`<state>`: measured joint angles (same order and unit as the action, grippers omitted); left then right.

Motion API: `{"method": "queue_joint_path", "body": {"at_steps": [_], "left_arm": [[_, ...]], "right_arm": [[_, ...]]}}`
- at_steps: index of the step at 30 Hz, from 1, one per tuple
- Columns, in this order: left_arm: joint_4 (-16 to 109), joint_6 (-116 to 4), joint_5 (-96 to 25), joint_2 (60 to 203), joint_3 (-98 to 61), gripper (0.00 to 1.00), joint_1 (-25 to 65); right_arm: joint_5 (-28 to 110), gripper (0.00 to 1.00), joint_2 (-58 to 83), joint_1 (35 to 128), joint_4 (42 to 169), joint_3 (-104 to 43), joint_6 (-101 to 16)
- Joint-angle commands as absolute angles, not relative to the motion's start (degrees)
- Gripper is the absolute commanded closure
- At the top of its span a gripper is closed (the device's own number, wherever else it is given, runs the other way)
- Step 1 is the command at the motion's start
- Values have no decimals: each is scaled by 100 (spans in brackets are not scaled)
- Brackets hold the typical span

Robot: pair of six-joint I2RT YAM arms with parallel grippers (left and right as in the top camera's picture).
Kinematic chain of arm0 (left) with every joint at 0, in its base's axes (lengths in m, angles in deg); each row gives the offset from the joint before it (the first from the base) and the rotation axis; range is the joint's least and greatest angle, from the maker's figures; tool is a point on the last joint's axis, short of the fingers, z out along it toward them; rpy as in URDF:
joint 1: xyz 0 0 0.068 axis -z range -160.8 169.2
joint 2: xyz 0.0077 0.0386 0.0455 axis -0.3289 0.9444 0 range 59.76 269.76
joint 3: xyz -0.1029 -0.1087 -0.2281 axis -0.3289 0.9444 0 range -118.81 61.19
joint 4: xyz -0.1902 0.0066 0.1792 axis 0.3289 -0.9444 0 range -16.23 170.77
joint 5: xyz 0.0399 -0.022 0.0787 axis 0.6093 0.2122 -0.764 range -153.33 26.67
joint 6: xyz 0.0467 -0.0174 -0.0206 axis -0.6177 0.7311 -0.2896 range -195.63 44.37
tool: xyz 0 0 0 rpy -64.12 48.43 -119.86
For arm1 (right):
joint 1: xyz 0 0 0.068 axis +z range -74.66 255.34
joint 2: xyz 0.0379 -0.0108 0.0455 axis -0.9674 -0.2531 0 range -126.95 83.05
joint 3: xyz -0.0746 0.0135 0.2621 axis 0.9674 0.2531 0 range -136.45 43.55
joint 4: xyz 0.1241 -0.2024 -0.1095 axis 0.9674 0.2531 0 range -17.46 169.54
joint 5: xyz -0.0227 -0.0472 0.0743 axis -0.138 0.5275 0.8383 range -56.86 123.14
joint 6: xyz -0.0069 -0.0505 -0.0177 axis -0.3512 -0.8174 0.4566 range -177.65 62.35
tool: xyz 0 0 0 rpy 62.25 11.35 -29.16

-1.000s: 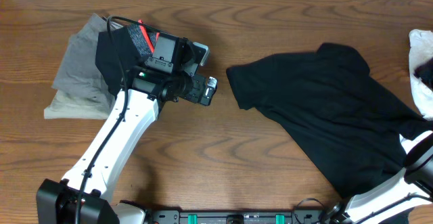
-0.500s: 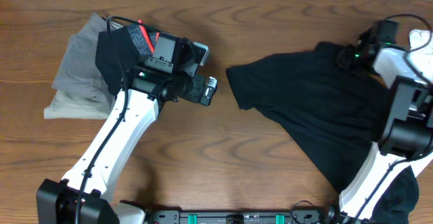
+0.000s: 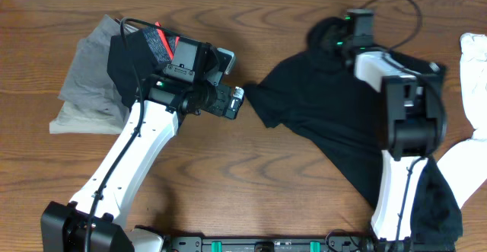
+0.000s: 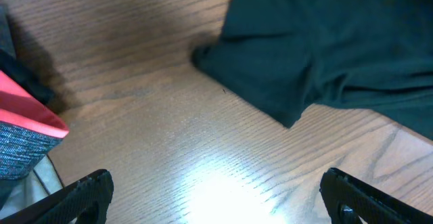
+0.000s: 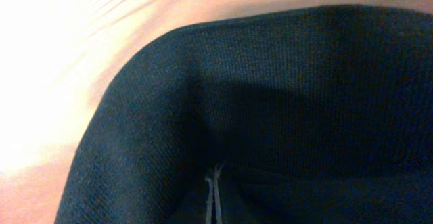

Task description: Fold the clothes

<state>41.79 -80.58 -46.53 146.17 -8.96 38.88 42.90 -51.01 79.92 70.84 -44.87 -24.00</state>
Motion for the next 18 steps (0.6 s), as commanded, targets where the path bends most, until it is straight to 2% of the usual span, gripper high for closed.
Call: {"method": "queue_joint_path", "body": {"at_steps": [1,5,9,11,13,15,17,18], "left_arm": [[4114,-8135,-4581,14622,-996,1,3906],[4098,-8137,-4581,14622,-996,1,3906],[4116,-8139,-4581,14624,-996,2,3906],[4146,-8141,-4583,14624,-996,2,3906],[4188,-8139,-4581,14624,-996,2,3906],[4210,-8139,-4581,14624,-996,2,3906],[4208,-8141,-4581,14624,-996,2,3906],[4208,-8141,-4581,14624,-996,2,3906]], "right_arm": [[5245,99,-5545,8595,7285,-4550,-3733],[5280,99,-5346,9004,8149,-5059,-5029],[5295,96,-4896,9085,8870,-5470,-5373],[5293,83,-4546,8997,9132,-5540,-5366],[5250,66,-4120,8822,9443,-5545,-5355],[5042,60,-3709,8556,9937,-5545,-5191],[4548,63,-3381,8221,10592,-5545,-4782],[4231,69,-3250,8007,10994,-5542,-4564]]}}
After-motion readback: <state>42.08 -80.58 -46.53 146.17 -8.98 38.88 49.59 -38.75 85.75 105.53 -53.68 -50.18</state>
